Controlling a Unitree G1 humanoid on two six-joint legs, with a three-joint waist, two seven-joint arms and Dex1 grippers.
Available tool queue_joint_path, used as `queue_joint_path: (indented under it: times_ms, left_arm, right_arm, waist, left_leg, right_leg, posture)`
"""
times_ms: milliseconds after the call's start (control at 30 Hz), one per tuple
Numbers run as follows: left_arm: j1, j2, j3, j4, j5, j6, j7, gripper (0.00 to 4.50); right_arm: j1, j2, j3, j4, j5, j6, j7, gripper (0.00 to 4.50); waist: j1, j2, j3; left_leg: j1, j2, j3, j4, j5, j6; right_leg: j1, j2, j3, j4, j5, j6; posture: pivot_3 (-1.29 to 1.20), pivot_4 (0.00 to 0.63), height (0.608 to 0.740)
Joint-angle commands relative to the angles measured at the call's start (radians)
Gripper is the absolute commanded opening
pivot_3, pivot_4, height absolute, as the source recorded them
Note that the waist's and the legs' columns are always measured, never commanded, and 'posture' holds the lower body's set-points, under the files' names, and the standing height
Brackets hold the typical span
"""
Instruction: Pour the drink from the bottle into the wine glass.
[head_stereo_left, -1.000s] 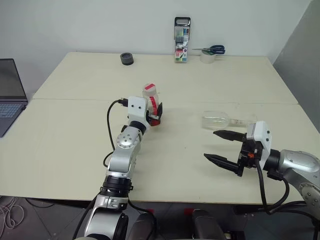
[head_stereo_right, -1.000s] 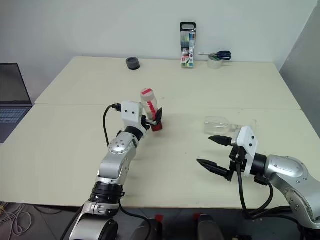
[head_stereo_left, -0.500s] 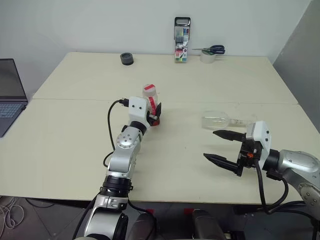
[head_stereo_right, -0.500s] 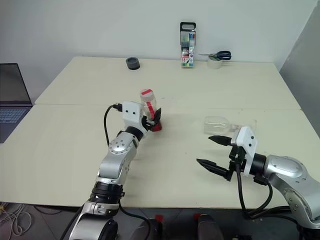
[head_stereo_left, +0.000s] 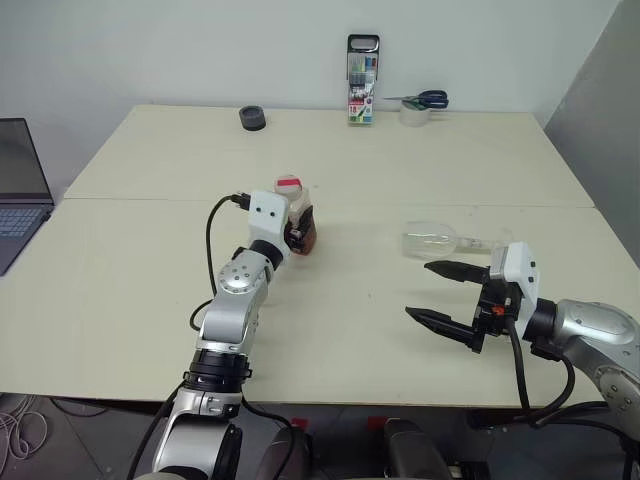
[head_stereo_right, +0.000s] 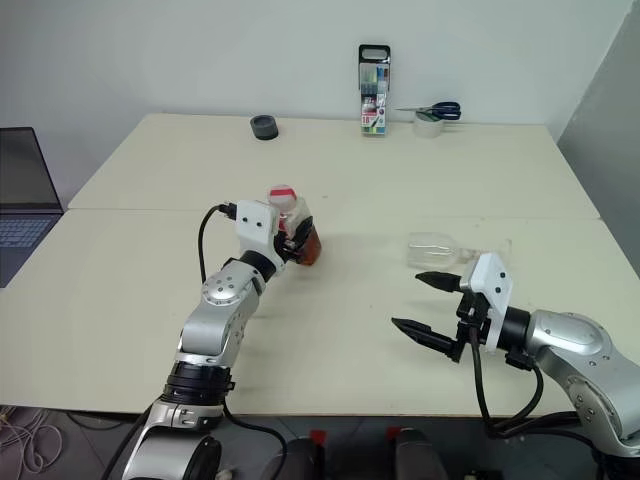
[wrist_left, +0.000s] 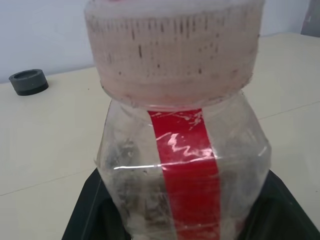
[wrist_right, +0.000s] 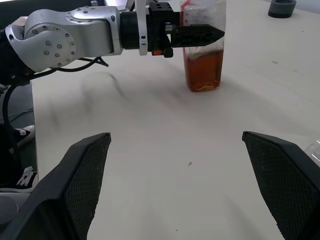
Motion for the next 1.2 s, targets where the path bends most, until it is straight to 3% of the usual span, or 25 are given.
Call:
queue_joint_path:
  times_ms: [33, 67, 333, 633, 1200]
  left_arm:
    - [-0.007, 0.012, 0.012, -0.023, -0.001, 0.006, -0.007, 1.95]
    - [-0.004, 0.008, 0.016, -0.026, -0.012, 0.008, -0.012, 1.95]
    - [0.0, 0.036, 0.011, -0.028, -0.012, -0.038, -0.063, 4.47]
    - [-0.03, 0.052, 0.014, 0.016, 0.007, -0.097, -0.075, 4.47]
    - [-0.092, 0.026, 0.013, 0.036, 0.004, -0.041, -0.079, 4.47]
  right_arm:
    - [-0.013, 0.005, -0.002, -0.021, 0.003, -0.005, -0.002, 4.5]
    - [-0.013, 0.006, 0.0, -0.021, 0.002, -0.005, -0.003, 4.5]
    - [-0.016, 0.013, 0.012, -0.02, -0.001, -0.008, -0.007, 4.5]
    - [-0.023, 0.017, 0.018, -0.016, -0.005, -0.009, -0.009, 4.5]
    - [-0.035, 0.044, 0.02, -0.007, -0.01, -0.04, 0.001, 4.5]
  waist:
    - [0.0, 0.0, 0.0]
    - [0.0, 0.0, 0.0]
    - [0.001, -0.001, 0.0]
    - [0.002, -0.001, 0.0]
    - [0.002, -0.001, 0.001]
  left_leg:
    - [0.0, 0.0, 0.0, 0.0, 0.0, 0.0]
    - [0.0, 0.0, 0.0, 0.0, 0.0, 0.0]
    - [0.0, 0.0, 0.0, 0.0, 0.0, 0.0]
    - [0.0, 0.0, 0.0, 0.0, 0.0, 0.0]
    - [0.0, 0.0, 0.0, 0.0, 0.0, 0.0]
  right_leg:
    - [0.0, 0.0, 0.0, 0.0, 0.0, 0.0]
    - [0.0, 0.0, 0.0, 0.0, 0.0, 0.0]
    - [0.0, 0.0, 0.0, 0.0, 0.0, 0.0]
    - [0.0, 0.0, 0.0, 0.0, 0.0, 0.0]
    - [0.0, 0.0, 0.0, 0.0, 0.0, 0.0]
  posture:
    - [0.0, 0.15, 0.74]
    - [0.0, 0.15, 0.74]
    - [0.0, 0.15, 0.74]
    - [0.0, 0.15, 0.74]
    - [0.0, 0.15, 0.74]
